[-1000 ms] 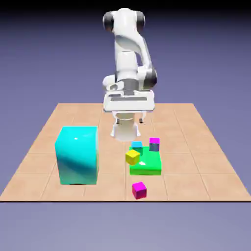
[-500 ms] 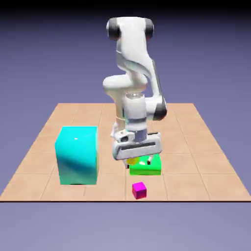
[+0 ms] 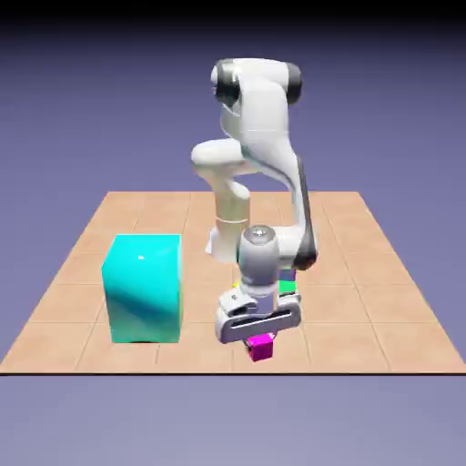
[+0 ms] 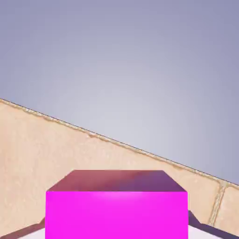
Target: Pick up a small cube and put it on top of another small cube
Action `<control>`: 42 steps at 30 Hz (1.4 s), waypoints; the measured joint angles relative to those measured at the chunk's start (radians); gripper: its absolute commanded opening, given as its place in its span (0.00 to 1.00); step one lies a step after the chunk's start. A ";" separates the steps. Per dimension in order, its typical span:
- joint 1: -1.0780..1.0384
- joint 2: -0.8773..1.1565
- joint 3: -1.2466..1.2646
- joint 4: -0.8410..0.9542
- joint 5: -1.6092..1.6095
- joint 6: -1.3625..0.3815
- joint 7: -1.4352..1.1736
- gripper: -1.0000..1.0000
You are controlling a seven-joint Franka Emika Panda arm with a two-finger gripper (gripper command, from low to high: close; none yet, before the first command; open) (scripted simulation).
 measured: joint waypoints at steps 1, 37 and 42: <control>-0.003 -0.034 0.015 -0.016 0.002 -0.017 0.036 0.00; -0.353 -1.089 0.927 -0.619 0.273 -0.447 1.472 0.00; -0.378 -0.908 0.990 -0.652 0.298 -0.236 1.477 0.00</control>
